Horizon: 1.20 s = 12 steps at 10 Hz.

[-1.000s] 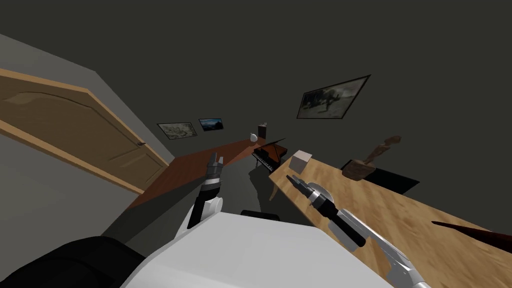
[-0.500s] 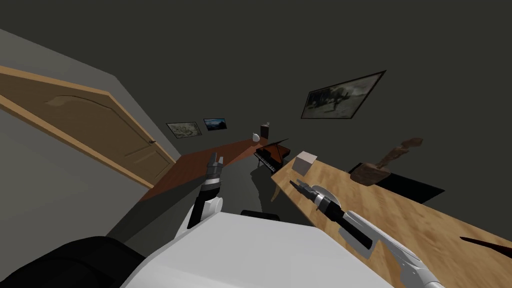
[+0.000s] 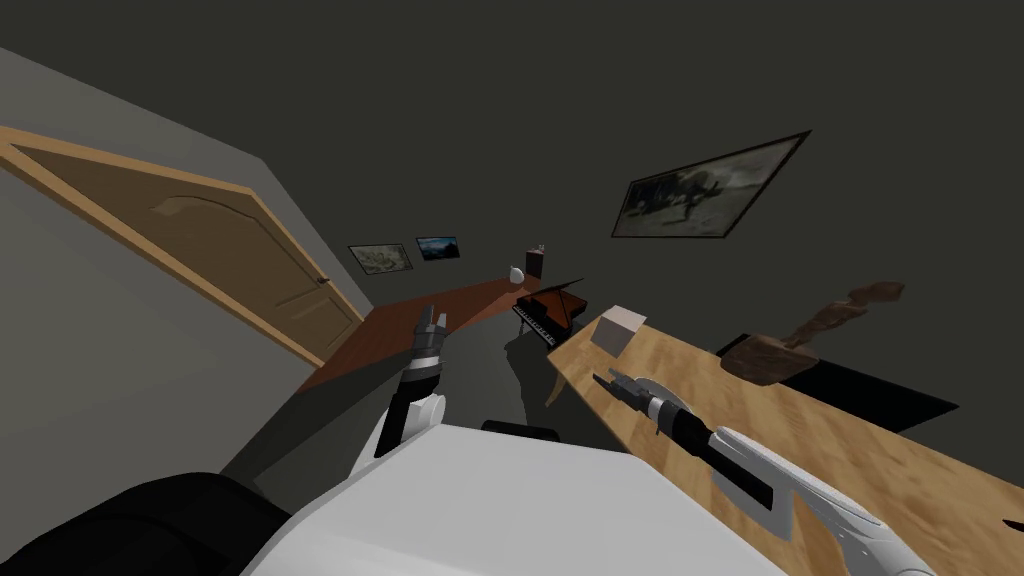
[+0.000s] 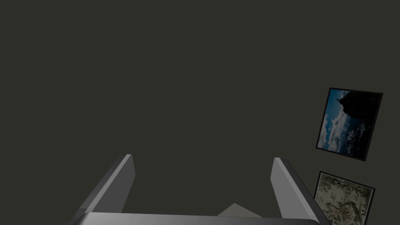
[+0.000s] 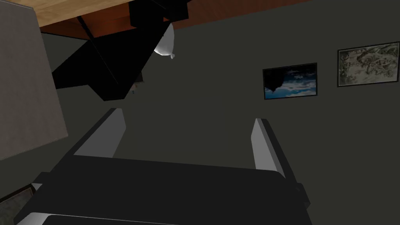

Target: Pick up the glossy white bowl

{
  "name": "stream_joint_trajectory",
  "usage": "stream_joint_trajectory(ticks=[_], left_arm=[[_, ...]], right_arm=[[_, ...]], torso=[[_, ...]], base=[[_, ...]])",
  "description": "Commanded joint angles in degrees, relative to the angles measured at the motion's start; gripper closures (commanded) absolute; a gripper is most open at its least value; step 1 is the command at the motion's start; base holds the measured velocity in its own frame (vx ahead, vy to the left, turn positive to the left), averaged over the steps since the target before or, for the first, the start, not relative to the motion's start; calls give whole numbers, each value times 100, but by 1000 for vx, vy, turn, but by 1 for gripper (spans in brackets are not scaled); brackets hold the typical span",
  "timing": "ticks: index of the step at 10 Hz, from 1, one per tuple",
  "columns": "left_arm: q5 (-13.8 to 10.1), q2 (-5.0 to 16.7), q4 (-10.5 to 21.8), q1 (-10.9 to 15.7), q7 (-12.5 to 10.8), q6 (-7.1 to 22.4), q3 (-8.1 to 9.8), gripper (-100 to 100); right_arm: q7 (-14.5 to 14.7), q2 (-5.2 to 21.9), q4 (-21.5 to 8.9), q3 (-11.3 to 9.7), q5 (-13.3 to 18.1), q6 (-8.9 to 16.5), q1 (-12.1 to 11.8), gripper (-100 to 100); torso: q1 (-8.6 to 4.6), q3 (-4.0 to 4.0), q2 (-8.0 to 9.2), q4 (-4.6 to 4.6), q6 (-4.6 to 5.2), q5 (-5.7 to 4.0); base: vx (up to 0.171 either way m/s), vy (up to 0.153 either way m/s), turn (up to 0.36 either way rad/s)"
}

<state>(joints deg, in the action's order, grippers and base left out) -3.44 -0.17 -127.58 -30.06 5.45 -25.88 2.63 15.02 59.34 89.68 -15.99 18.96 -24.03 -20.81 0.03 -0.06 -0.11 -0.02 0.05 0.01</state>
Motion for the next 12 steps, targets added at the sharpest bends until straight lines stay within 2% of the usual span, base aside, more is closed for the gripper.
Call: stream_joint_trajectory(ticks=[1, 3, 6, 7, 8, 9, 12], left_arm=[[0, 0, 0, 0, 0, 0, 0, 0], [0, 0, 0, 0, 0, 0, 0, 0], [0, 0, 0, 0, 0, 0, 0, 0], [0, 0, 0, 0, 0, 0, 0, 0], [0, 0, 0, -1, 0, 0, 0, 0], [0, 0, 0, 0, 0, 0, 0, 0], [0, 0, 0, 0, 0, 0, 0, 0]], right_arm=[[104, 251, -286, -67, 153, -37, -13, -100], [104, 251, -391, -67, 153, -37, -13, -100], [358, 776, -1101, -287, 575, -99, 3, -100], [358, 776, -1190, -287, 575, -99, 3, -100], [446, 920, -1390, -358, 719, -124, 2, -100], [446, 920, -1442, -358, 719, -124, 2, -100], [619, 1161, -1843, -496, 1005, -180, -11, -100]], torso=[[0, 0, 0, 0, 0, 0], [-2, -1, -2, -1, 1, -1], [-3, -4, -7, -1, -2, 0], [-3, -8, -13, -3, 0, -1], [-2, -6, -9, -2, 2, -1], [2, -4, -7, -1, 0, 0], [0, 0, 0, 0, 1, -1]], base=[[30, 20, 100], [19, 4, 27], [43, 11, 124], [46, 7, 13], [38, 19, 36], [26, 14, 27], [30, 11, 35]])
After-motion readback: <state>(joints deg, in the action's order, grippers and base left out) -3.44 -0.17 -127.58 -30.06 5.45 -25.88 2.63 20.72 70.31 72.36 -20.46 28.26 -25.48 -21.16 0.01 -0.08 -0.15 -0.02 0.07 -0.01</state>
